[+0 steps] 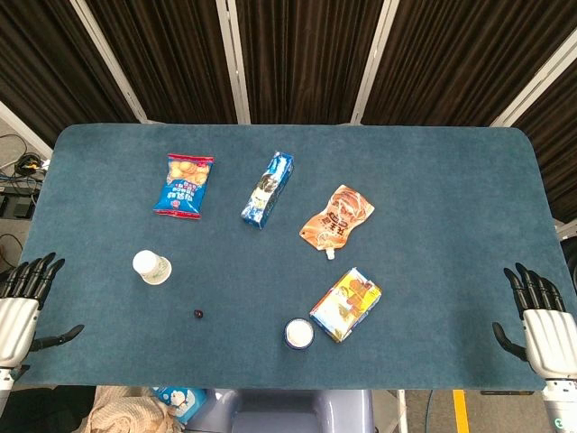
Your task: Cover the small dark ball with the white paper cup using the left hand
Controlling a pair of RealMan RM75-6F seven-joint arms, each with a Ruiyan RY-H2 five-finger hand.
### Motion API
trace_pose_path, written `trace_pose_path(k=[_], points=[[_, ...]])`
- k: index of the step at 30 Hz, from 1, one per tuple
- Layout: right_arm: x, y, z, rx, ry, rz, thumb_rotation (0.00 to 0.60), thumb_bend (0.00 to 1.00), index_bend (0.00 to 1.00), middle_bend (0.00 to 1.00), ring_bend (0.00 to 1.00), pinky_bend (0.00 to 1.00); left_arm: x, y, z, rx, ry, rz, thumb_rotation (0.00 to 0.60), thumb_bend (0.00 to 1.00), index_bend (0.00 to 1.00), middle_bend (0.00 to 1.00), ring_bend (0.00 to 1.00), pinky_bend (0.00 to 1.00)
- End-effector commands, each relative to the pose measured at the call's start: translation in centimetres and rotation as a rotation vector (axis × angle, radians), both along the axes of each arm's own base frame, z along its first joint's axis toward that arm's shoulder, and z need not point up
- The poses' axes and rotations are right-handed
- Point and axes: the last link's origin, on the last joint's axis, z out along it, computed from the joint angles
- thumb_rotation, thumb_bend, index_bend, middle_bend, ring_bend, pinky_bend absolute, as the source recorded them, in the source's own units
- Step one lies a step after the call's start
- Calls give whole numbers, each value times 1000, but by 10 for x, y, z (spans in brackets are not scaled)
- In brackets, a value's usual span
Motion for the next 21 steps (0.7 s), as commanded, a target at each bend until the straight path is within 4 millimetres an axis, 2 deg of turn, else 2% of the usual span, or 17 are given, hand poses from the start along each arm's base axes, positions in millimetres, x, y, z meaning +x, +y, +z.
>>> trace_pose_path(k=[1,15,21], points=[[0,0,0,0,-1,0,600,341,0,0,0,87,0,0,0,-1,0,1,600,24,0,0,0,0],[1,0,-1,3,0,1,600,341,0,0,0,87,0,1,-2,-14,5,3,600,24,0,0,0,0],[0,-2,-2,3,-6,-8,600,341,0,0,0,87,2,16,-5,-44,17,5,600,41,0,0,0,5]])
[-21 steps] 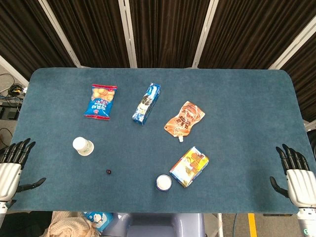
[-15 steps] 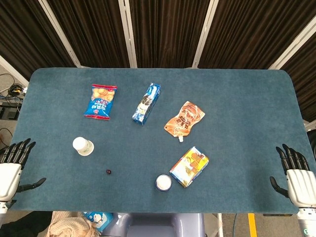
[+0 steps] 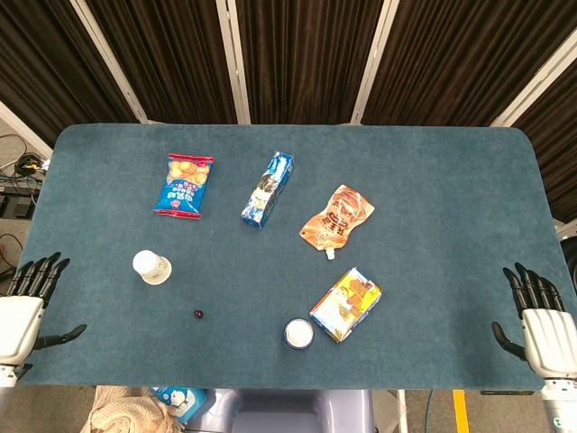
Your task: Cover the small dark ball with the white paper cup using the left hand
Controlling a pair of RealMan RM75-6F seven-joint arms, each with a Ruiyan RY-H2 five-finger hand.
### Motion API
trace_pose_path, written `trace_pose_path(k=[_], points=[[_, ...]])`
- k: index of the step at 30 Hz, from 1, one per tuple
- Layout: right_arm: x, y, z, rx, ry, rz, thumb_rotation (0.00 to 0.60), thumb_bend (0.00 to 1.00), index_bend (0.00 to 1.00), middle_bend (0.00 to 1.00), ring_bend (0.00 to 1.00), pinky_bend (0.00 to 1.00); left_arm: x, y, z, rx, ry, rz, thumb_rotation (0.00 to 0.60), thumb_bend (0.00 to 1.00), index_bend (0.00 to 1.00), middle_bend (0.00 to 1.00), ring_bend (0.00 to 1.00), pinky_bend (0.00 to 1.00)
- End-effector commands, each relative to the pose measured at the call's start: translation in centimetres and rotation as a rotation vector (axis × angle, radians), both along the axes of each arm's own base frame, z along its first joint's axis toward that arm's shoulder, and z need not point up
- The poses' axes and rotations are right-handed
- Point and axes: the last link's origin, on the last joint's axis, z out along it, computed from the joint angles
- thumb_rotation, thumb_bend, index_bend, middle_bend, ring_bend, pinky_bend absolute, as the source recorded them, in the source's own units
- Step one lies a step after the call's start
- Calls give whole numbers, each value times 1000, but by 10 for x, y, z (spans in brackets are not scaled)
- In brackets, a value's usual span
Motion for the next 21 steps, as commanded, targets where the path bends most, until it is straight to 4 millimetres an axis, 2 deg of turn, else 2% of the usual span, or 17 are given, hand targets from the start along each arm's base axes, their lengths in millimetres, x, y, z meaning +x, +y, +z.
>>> trace_pose_path(k=[1,7,11,21], points=[[0,0,0,2,-2,-2,600,341,0,0,0,87,3,11,-1,-19,4,5,600,44,0,0,0,16],[-1,1,4,-9,-17,-5,600,341,0,0,0,87,16,43,-7,-35,60,-12,600,96,0,19,44,175],[0,1,2,-3,-18,-3,600,340,0,0,0,87,25,66,-19,-72,89,-2,600,123,20,98,118,250],[-1,0,4,-6,-25,-14,600,341,0,0,0,87,40,102,-49,-138,145,35,600,179,72,161,143,262]])
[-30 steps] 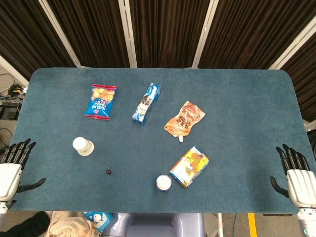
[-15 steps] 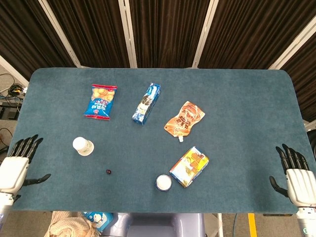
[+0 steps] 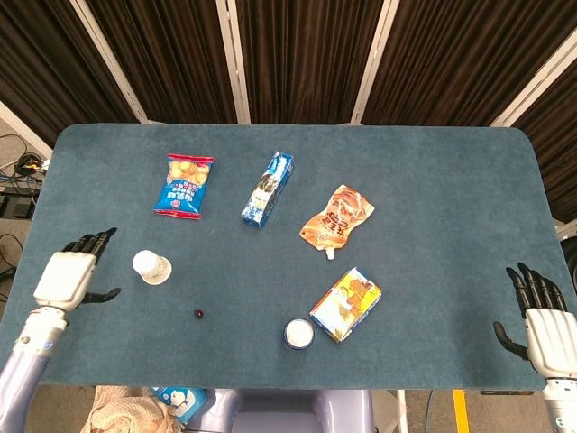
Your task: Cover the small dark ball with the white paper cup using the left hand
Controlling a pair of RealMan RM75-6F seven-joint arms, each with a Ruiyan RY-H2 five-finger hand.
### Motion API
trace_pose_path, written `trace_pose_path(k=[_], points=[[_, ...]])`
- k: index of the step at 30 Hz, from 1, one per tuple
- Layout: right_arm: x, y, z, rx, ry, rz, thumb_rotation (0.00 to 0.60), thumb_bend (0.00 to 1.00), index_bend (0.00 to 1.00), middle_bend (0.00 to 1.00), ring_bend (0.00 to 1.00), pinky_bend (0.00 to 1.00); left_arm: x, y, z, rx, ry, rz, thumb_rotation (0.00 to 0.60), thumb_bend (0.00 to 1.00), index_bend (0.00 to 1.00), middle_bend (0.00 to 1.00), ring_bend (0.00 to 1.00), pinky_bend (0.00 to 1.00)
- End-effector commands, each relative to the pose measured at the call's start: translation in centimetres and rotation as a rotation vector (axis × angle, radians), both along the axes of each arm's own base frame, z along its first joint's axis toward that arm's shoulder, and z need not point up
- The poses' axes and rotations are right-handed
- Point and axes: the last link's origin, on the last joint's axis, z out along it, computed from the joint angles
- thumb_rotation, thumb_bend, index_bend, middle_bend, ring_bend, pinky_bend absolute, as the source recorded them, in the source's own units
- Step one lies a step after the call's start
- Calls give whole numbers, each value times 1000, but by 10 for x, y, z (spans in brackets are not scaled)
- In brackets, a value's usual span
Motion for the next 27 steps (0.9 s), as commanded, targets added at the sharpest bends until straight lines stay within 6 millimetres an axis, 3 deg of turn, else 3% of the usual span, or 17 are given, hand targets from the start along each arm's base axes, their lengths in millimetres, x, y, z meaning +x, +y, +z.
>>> trace_pose_path(k=[1,19,27], points=[[0,0,1,-1,-1,0,600,340,0,0,0,87,7,12,-13,-23,9,10,600,183,74,165,143,262],[0,0,2,-3,-8,-3,600,340,0,0,0,87,17,33,-52,-89,20,69,600,249,157,270,208,315],[0,0,2,-5,-8,-4,600,340,0,0,0,87,17,32,-59,-91,18,80,600,283,305,467,383,444]])
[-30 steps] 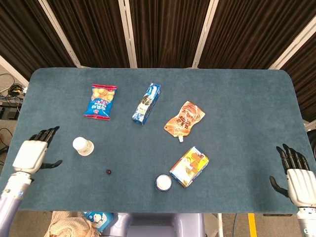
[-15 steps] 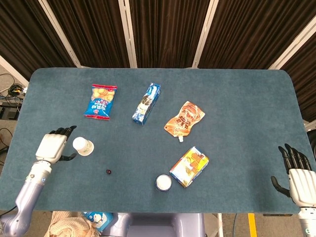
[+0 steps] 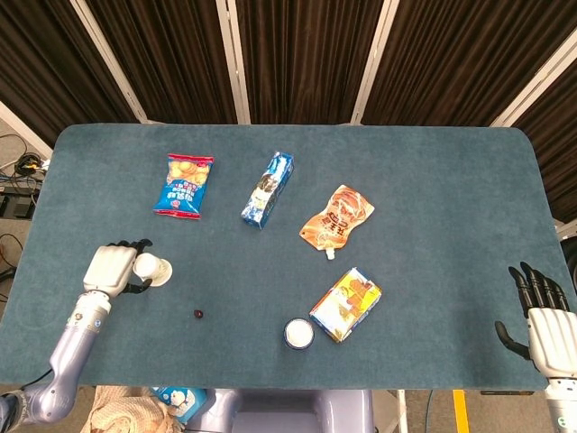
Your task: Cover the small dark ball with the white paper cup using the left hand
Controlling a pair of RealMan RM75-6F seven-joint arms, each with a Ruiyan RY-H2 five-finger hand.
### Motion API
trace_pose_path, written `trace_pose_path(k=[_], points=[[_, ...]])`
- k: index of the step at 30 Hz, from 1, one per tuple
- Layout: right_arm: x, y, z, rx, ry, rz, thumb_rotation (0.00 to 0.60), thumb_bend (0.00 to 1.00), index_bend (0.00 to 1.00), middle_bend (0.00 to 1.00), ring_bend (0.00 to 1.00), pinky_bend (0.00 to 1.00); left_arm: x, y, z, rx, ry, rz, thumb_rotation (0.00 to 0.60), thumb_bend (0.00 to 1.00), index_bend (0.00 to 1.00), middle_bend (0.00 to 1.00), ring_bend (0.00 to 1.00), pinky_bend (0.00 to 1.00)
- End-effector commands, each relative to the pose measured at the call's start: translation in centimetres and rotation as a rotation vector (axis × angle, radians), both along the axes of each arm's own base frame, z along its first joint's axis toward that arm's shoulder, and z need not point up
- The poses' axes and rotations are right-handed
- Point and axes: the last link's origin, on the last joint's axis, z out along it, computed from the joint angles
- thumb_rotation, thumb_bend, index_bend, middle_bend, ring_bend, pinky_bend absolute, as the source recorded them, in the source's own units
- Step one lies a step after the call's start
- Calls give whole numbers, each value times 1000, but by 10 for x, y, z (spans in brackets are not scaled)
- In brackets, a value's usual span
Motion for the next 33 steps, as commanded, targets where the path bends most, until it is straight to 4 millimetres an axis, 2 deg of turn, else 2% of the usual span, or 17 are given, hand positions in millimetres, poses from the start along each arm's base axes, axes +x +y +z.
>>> trace_pose_path(k=[1,4,10,18,22,28,33], points=[[0,0,0,0,1,0,600,340,0,0,0,87,0,0,0,5,-2,-2,600,286,318,484,399,456],[0,0,0,0,1,1,600,341,0,0,0,87,0,0,0,15,-12,-7,600,294,349,522,435,483],[0,0,0,-2,2,1,600,341,0,0,0,87,3,-2,5,22,-36,-25,600,293,344,515,436,483],[1,0,0,-3,3,2,600,341,0,0,0,87,34,-15,14,6,-115,-121,600,289,307,477,410,464],[0,0,0,-5,3,0,600,341,0,0,0,87,51,-30,8,-50,-159,-166,600,287,292,463,400,457],[0,0,1,-6,1,0,600,341,0,0,0,87,73,-56,-11,-149,-196,-231,600,287,291,462,399,456],[0,0,1,-6,-1,1,600,340,0,0,0,87,80,-68,-24,-192,-193,-259,600,287,291,462,399,456]])
